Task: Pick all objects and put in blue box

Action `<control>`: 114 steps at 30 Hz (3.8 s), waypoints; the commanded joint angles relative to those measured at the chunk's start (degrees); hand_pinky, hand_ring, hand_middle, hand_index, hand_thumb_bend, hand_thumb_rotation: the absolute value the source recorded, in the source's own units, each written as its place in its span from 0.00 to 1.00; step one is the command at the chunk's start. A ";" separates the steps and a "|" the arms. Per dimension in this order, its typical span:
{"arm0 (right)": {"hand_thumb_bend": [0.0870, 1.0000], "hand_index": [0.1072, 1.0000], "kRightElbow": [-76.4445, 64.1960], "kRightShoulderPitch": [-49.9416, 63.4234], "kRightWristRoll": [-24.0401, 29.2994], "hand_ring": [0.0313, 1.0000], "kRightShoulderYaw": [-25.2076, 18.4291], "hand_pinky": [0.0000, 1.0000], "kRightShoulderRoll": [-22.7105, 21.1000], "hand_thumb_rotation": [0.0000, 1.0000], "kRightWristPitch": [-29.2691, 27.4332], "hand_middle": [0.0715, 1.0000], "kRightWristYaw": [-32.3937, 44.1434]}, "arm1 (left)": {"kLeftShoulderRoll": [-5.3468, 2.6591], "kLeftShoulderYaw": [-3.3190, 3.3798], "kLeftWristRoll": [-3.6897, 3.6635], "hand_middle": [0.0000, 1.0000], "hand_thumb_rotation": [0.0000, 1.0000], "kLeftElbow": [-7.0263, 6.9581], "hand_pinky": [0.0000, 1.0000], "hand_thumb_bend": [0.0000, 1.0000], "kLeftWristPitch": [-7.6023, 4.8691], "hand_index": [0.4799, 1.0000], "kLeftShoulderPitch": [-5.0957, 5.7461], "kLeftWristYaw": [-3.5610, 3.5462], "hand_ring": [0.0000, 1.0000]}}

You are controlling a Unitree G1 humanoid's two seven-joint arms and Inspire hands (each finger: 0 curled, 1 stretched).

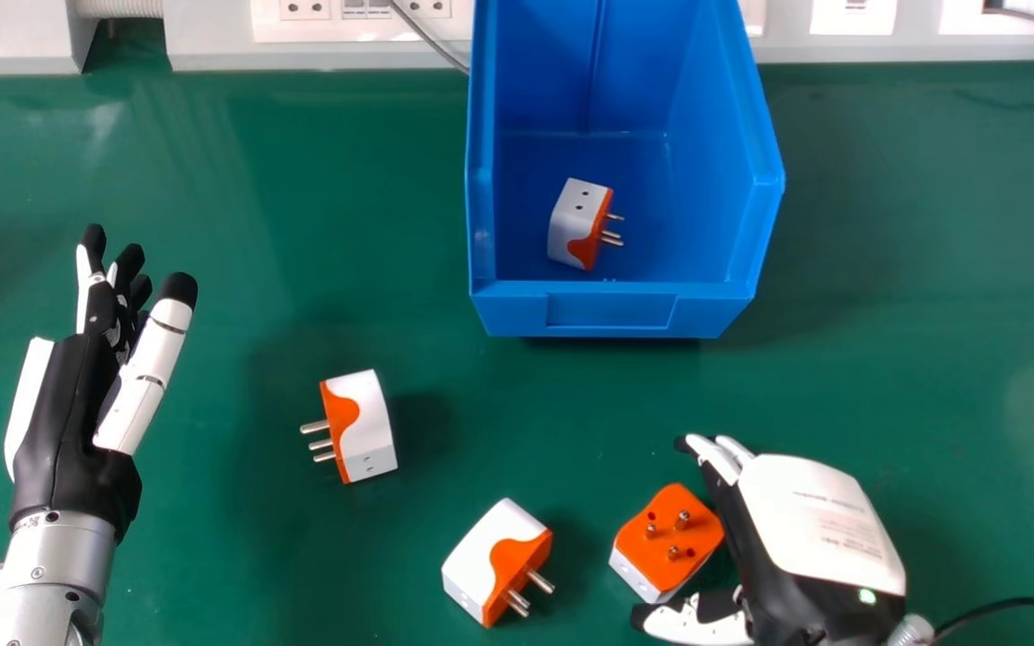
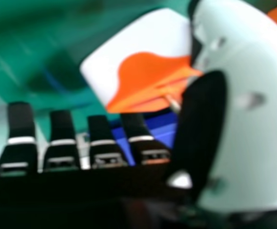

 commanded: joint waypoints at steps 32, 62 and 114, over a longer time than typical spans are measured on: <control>0.43 0.86 -0.75 -5.33 -6.18 0.85 2.86 0.75 0.67 0.31 6.86 0.90 17.75 | 0.50 0.03 -0.85 1.00 0.75 -3.30 1.00 0.56 1.74 1.00 -0.14 0.57 1.00; 0.45 0.89 3.56 -7.21 -8.44 0.93 5.06 0.87 0.36 0.20 4.82 0.96 20.35 | 0.62 -0.06 -0.76 1.00 0.76 -5.44 1.00 0.57 3.33 1.00 -0.29 1.10 1.00; 0.44 0.48 18.12 -21.41 -3.62 0.43 8.02 0.21 -10.37 0.01 -10.63 0.49 4.37 | 0.64 0.33 -0.92 1.00 0.76 -8.69 1.00 0.54 6.72 1.00 -0.05 1.57 1.00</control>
